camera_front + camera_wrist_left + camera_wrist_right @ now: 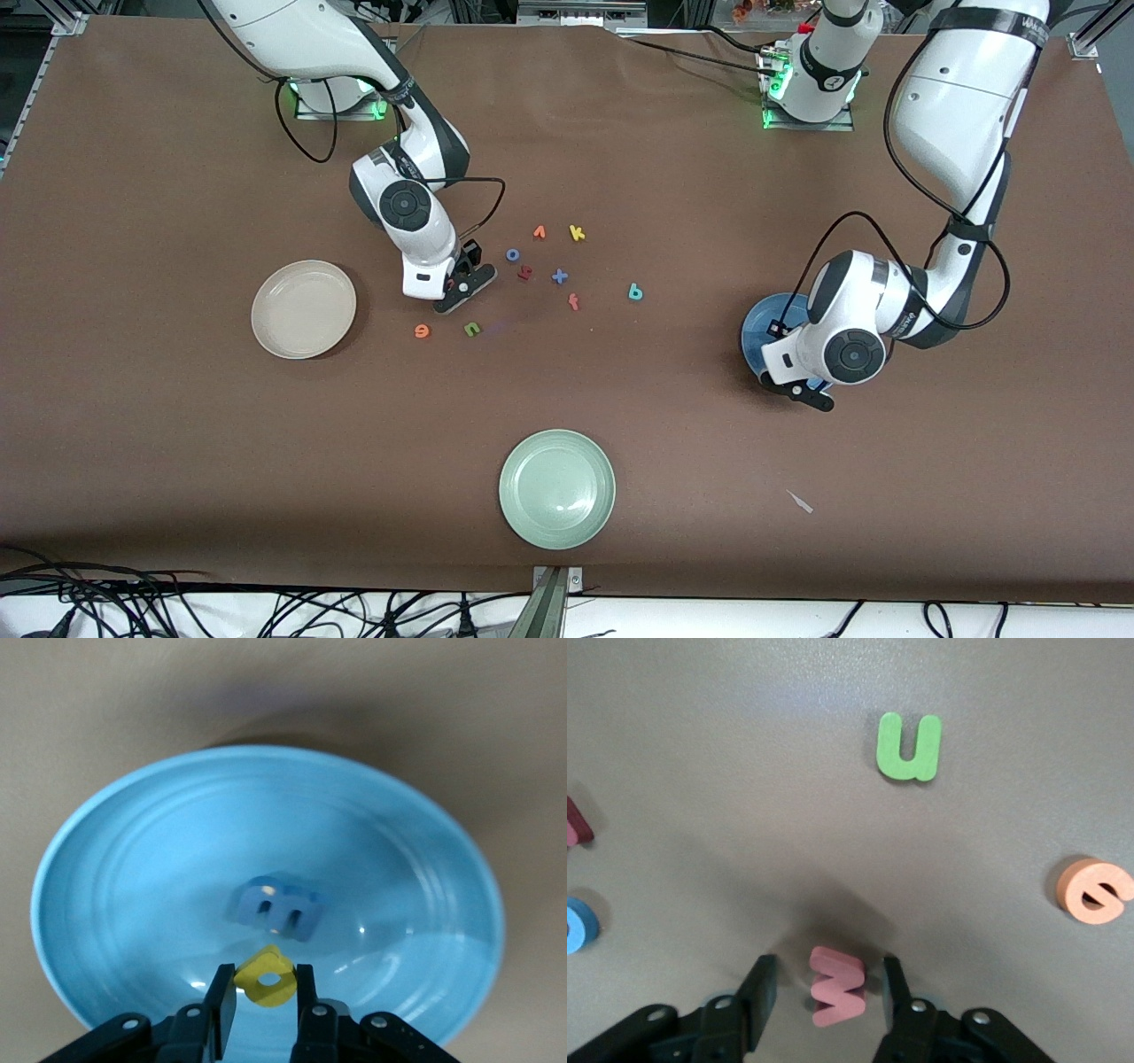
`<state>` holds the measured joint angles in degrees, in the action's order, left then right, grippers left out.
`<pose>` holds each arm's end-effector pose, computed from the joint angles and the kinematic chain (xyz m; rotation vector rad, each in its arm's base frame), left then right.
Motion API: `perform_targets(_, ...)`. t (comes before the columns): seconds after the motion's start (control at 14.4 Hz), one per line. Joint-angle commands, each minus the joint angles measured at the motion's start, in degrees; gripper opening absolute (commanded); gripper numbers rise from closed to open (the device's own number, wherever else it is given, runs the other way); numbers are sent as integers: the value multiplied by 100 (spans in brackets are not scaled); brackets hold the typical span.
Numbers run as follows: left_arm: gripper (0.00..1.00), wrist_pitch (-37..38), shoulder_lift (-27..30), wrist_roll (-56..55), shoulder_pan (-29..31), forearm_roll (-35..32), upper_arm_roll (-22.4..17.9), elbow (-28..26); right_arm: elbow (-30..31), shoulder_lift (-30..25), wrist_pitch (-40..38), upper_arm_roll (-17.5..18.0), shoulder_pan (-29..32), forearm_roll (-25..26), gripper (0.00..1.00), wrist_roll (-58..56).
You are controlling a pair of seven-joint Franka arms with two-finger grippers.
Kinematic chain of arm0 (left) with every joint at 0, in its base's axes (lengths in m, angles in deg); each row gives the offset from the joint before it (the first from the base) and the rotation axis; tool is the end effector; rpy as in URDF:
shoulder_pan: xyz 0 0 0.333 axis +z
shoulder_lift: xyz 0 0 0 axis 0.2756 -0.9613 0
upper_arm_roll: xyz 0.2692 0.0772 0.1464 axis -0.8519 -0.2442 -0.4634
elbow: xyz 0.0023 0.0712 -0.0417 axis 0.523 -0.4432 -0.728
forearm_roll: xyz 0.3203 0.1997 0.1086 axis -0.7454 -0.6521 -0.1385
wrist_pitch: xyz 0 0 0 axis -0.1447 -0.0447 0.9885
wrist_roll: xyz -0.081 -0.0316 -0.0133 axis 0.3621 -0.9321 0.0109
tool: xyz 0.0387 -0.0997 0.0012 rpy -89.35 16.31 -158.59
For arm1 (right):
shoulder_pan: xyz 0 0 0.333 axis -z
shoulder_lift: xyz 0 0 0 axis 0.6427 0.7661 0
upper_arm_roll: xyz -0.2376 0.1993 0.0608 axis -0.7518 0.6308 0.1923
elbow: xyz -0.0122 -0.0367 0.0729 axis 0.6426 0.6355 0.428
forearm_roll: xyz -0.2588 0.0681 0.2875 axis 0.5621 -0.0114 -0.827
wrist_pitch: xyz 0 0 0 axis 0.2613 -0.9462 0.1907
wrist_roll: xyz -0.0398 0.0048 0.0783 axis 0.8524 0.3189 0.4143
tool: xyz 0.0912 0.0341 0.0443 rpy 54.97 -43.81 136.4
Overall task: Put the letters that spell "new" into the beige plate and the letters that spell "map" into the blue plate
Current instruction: 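Grasp the pink M with the right gripper while the left gripper returns to letters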
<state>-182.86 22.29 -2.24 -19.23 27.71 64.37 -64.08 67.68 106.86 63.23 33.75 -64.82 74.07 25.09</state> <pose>0.6279 -0.1162 0.1799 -2.9444 0.6045 0.5716 0.4765 0.3088 0.1740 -2.9541 -1.0508 0.1037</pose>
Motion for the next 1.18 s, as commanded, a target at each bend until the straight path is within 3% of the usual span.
perform_targets(0.0, 41, -42, 117, 41, 112, -192, 72, -85, -59, 88, -5, -16, -5, 25, 47, -161)
perform_targets(0.07, 48, -42, 126, 15, 103, -183, 80, -85, -59, 88, -5, -16, -5, 25, 45, -162)
perform_targets(0.14, 79, -33, 135, -20, 95, -183, 80, -85, -59, 88, -5, -16, -5, 25, 43, -162)
perform_targets(0.21, 100, -16, 143, -3, 94, -183, 80, -77, -50, 88, -5, -16, -5, 25, 42, -162)
perform_targets(0.49, 100, 397, 476, -291, 33, -87, 290, 3, -59, 97, 4, -16, -14, 25, 31, -162)
perform_targets(0.77, 100, 539, 478, -2749, 15, -78, 1291, -6, -138, 53, -22, -16, -5, 25, 21, -179)
perform_targets(0.91, 100, 451, 355, -3436, -2, 70, 1608, -15, -374, -9, -459, -33, 4, 25, 20, -188)
perform_targets(1.11, 100, 73, 337, -4255, -202, 546, 1689, -138, -796, -219, -1496, -278, 39, -10, 20, -547)
